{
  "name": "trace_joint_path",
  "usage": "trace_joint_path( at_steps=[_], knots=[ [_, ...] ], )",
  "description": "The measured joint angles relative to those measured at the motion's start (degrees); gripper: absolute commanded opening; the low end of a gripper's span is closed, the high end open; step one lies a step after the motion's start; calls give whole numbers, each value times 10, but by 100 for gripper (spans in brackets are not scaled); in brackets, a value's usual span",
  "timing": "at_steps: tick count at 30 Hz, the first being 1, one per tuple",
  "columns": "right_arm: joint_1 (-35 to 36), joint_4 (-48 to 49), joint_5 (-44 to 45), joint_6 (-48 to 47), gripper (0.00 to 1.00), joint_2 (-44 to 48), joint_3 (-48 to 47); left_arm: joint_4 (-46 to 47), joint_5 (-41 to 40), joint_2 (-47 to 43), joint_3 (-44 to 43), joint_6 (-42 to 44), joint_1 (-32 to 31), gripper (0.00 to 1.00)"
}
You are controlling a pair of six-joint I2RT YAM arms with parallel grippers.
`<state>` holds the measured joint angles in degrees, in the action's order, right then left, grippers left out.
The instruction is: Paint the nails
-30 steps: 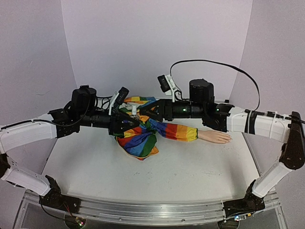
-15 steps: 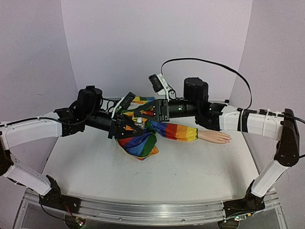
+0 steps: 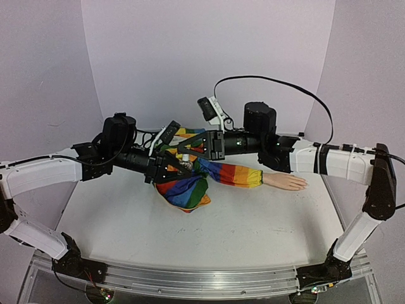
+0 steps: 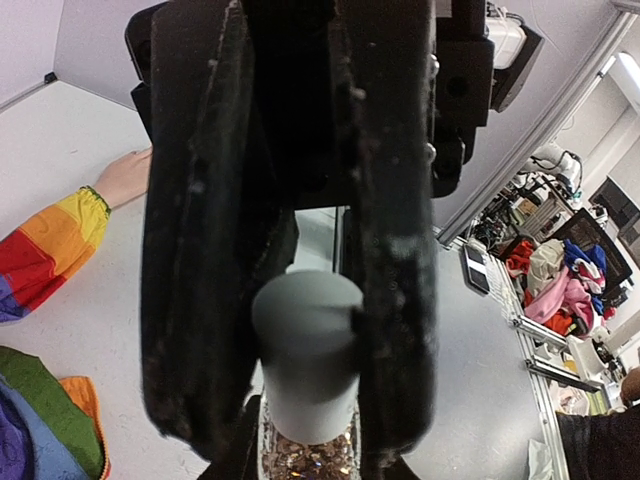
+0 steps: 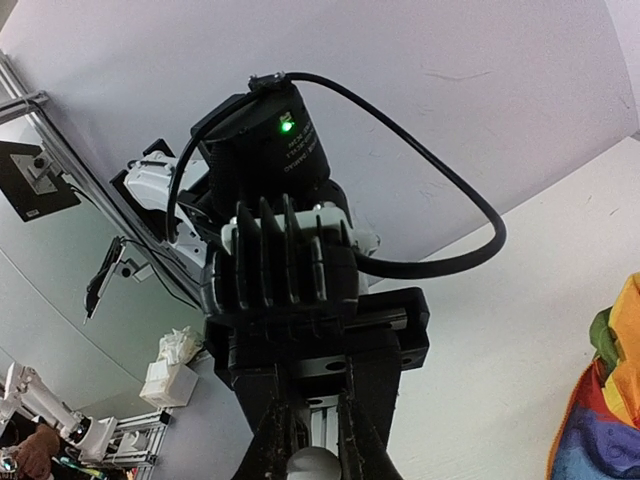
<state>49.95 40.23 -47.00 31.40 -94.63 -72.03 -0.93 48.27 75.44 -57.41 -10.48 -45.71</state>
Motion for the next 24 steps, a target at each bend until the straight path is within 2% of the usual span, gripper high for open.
trace_joint_path(
  at_steps=[6, 10, 12, 16, 19, 21, 22, 24],
  knots=[
    [-1, 18, 60, -12, 0, 0, 12, -14, -95, 0, -10, 22, -5, 0],
    [9, 13, 159, -21, 0, 0, 17, -43, -198, 5, -27, 50, -11, 0],
    [27, -13, 274, -17, 0, -6, 3, -61, -262, 20, -48, 61, -13, 0],
    [87, -115, 568, 11, 0, -65, -96, -86, -359, 63, -85, 70, -5, 0],
    [117, -162, 697, 32, 0, -98, -131, -101, -392, 91, -96, 73, -7, 0],
    [127, -185, 741, 37, 1, -104, -135, -102, -396, 105, -96, 75, -12, 0],
    [129, -194, 750, 36, 6, -104, -135, -101, -396, 108, -96, 75, -14, 0],
    [131, -202, 756, 31, 24, -100, -135, -100, -399, 109, -95, 75, -19, 0]
  ],
)
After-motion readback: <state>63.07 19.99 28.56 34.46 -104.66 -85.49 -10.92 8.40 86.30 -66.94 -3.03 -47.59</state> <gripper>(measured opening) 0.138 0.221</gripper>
